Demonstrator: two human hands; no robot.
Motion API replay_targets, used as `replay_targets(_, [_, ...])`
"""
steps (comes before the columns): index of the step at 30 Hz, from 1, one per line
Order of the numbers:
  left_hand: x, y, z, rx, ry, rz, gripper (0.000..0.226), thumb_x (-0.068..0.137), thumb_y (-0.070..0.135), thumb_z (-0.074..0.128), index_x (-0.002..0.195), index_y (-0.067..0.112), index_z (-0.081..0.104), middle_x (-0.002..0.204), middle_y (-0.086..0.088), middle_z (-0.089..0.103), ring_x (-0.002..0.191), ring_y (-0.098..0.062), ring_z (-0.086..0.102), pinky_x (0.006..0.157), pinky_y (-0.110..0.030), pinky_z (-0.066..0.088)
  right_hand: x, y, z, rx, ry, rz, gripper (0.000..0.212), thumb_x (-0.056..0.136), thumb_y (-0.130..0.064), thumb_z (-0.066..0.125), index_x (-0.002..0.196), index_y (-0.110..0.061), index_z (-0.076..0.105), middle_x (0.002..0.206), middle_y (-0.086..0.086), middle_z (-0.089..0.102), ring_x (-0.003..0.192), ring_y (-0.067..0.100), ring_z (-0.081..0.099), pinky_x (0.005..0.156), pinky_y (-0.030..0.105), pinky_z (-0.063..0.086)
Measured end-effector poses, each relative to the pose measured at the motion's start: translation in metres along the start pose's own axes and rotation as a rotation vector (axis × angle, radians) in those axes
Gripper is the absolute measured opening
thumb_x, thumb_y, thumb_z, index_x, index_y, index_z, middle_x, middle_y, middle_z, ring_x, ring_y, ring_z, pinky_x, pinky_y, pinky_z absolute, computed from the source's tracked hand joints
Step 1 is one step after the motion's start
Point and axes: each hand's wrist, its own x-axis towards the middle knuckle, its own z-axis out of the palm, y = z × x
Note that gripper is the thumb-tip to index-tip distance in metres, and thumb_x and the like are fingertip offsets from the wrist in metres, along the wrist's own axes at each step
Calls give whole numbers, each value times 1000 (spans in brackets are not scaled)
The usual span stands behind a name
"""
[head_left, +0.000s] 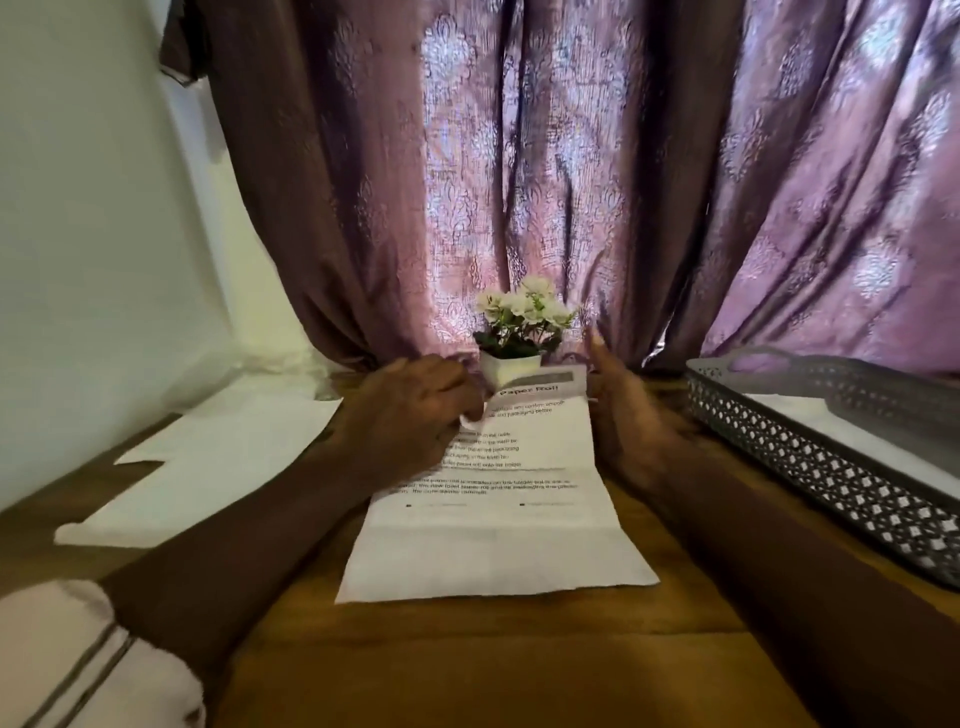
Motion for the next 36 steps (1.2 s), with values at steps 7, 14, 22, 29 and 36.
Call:
replay_targets(7, [-12,0,-11,-209,-183,-98,23,67,24,70,89,30,69,102,10,69,97,-21,67,81,-35,55,-7,12,-10,-399,70,-102,32,81,4,80,112,6,73,111,24,74,96,30,75,84,34,62])
replay_targets(14, [-3,16,-11,-409,-90,-347,45,90,65,52,106,29,73,99,13,71,92,-11,64,81,-38,52,-13,28,18,-521,32,-286,12,83,0,81,94,0,77,82,3,78,71,15,71,64,26,59])
replay_targets(22, [3,8,-5,-731,-164,-504,26,83,45,69,84,22,79,77,2,76,72,-18,71,72,-43,56,-8,30,25,-386,5,-285,9,83,2,79,86,-5,77,84,14,78,74,23,72,73,35,61])
replay_targets(29, [-19,-22,0,-800,-223,-627,10,85,24,83,76,27,80,76,6,78,69,-4,64,74,-34,55,-10,22,10,-306,108,-233,23,85,9,73,107,16,69,106,30,72,86,30,70,73,29,61])
replay_targets(36, [-26,-22,-6,-805,-256,-662,22,89,9,78,73,24,75,63,22,70,63,8,61,65,-9,45,-11,15,0,-405,194,-117,20,92,-8,72,103,9,74,103,28,75,93,41,72,94,56,56])
